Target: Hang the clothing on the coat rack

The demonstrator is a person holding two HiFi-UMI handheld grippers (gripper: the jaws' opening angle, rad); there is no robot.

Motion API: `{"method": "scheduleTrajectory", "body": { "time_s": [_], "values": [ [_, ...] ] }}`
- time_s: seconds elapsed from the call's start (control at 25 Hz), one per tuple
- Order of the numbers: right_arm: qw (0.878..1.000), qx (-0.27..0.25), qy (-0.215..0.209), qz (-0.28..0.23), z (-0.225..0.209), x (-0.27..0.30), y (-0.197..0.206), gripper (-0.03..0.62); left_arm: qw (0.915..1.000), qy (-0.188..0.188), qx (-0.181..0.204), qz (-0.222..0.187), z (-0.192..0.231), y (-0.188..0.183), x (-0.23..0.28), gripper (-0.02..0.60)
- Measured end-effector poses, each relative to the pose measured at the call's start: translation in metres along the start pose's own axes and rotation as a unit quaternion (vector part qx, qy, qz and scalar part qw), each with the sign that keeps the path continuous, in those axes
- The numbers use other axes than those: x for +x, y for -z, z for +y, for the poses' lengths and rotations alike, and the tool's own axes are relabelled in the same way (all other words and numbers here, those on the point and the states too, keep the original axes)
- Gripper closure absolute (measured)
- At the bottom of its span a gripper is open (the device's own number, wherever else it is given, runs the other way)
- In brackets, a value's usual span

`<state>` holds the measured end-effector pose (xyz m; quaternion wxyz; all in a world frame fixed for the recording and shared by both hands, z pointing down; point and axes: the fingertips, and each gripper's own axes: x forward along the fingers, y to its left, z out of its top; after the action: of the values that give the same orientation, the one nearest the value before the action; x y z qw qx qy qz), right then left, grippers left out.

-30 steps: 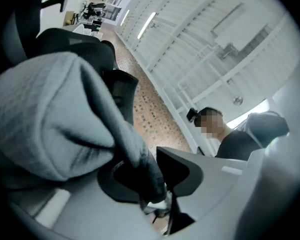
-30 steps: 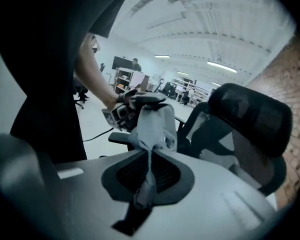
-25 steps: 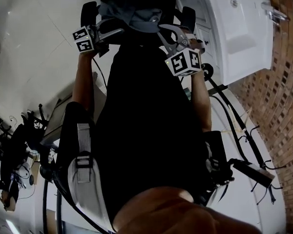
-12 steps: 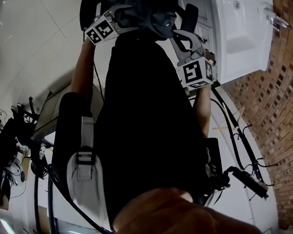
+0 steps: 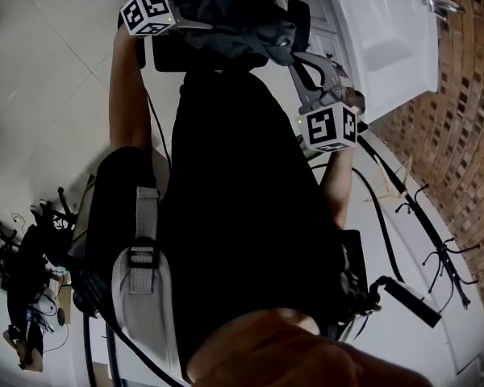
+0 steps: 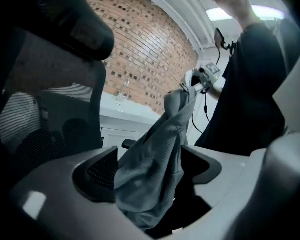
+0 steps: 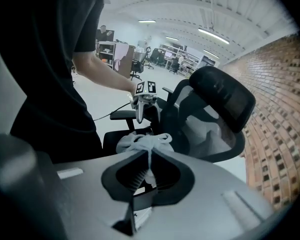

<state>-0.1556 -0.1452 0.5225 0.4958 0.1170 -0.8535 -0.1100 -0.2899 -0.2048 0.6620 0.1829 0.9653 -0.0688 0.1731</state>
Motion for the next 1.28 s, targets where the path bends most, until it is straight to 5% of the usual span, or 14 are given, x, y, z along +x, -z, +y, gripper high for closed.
{"method": "scheduleTrajectory", "body": {
  "time_s": [0.12, 0.2, 0.32, 0.4, 0.48, 0.56, 0.72, 0.8, 0.88, 1.0, 1.16, 1.28],
  "values": [
    [1.0, -0.003, 0.006, 0.006, 0.001, -0.008, 0.006, 0.58, 0.9997, -0.023, -0.006, 0.004, 0.026, 0.002, -0.004, 0.198],
    [1.0, -0.006, 0.008, 0.008, 0.003, -0.009, 0.009, 0.579, 0.995, 0.011, 0.048, 0.087, 0.022, 0.021, 0.025, 0.198],
    [1.0, -0.008, 0.006, 0.014, 0.008, -0.007, 0.012, 0.579, 0.9623, 0.091, 0.152, 0.206, -0.006, 0.046, 0.08, 0.198],
    [1.0, -0.006, 0.004, 0.016, 0.009, -0.006, 0.012, 0.579, 0.9475, 0.103, 0.198, 0.229, -0.014, 0.05, 0.107, 0.224],
    [1.0, 0.003, 0.007, 0.018, 0.009, -0.006, 0.013, 0.579, 0.9468, 0.091, 0.211, 0.226, -0.016, 0.05, 0.122, 0.367],
    [0.999, 0.024, 0.017, 0.021, 0.003, -0.007, 0.016, 0.58, 0.9561, 0.055, 0.2, 0.207, -0.012, 0.044, 0.119, 0.558],
    [0.993, 0.106, 0.052, 0.012, -0.015, -0.015, 0.028, 0.579, 0.9821, -0.079, 0.139, 0.099, 0.006, 0.004, 0.063, 0.56],
    [0.985, 0.156, 0.073, -0.002, -0.023, -0.016, 0.032, 0.579, 0.9797, -0.159, 0.122, 0.005, 0.007, -0.034, 0.017, 0.56],
    [0.976, 0.196, 0.093, -0.017, -0.028, -0.02, 0.033, 0.579, 0.9652, -0.215, 0.118, -0.091, -0.009, -0.078, -0.03, 0.561],
    [0.962, 0.229, 0.123, -0.083, -0.034, -0.043, 0.012, 0.58, 0.9434, -0.237, 0.126, -0.195, -0.05, -0.139, -0.083, 0.561],
    [0.923, 0.286, 0.167, -0.198, -0.043, -0.115, -0.018, 0.58, 0.907, -0.193, 0.197, -0.318, -0.111, -0.235, -0.131, 0.561],
    [0.879, 0.273, 0.201, -0.334, -0.05, -0.193, -0.035, 0.58, 0.872, -0.114, 0.244, -0.409, -0.161, -0.308, -0.15, 0.561]
  ]
}}
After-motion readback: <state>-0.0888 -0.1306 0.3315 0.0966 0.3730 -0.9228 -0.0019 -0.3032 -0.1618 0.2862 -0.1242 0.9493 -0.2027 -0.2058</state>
